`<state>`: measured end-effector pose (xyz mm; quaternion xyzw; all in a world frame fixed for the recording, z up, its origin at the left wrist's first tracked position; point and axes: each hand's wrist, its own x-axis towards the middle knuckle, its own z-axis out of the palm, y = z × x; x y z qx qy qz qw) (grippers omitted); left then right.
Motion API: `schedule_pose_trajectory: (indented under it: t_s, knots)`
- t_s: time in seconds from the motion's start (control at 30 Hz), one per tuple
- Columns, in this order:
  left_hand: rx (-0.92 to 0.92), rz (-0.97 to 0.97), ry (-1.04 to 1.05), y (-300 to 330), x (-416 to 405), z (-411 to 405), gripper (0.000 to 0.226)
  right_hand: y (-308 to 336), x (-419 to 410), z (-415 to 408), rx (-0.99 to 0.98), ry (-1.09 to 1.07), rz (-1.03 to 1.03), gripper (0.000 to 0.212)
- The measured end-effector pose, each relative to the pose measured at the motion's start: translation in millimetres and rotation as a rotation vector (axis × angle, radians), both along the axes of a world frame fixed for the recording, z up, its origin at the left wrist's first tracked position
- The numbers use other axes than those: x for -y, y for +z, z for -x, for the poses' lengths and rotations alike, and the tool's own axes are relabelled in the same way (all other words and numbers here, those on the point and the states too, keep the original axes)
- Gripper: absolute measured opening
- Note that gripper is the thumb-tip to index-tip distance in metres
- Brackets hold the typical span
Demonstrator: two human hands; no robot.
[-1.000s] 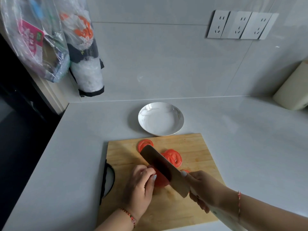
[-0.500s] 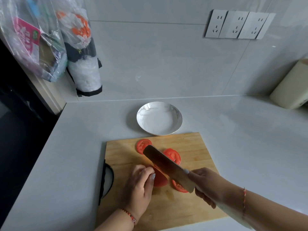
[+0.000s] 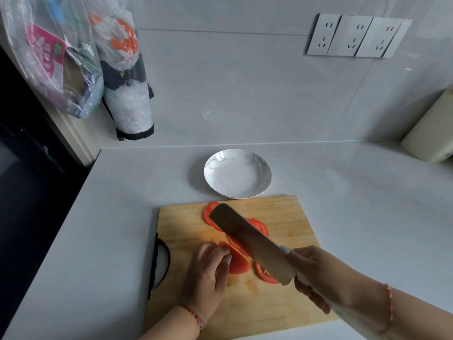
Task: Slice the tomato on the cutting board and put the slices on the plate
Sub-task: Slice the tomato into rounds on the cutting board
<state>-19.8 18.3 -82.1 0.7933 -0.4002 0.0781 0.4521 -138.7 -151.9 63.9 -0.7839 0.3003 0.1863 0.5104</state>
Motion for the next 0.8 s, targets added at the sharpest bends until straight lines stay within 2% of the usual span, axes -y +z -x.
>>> schedule_pose_trajectory:
  t_s: [0.17, 0.5, 0.8]
  knots:
    - [0.009, -0.024, -0.011, -1, 1, -1, 0.012, 16, -7, 9, -0.042, 0.114, 0.074, 0.05]
    - [0.029, -0.033, -0.011, 0, 5, -2, 0.011, 21, -13, 12, -0.144, 0.153, 0.142, 0.041]
    - [-0.001, -0.046, -0.019, -1, 4, -2, 0.012, 6, -16, 1, -0.096, 0.177, 0.226, 0.063]
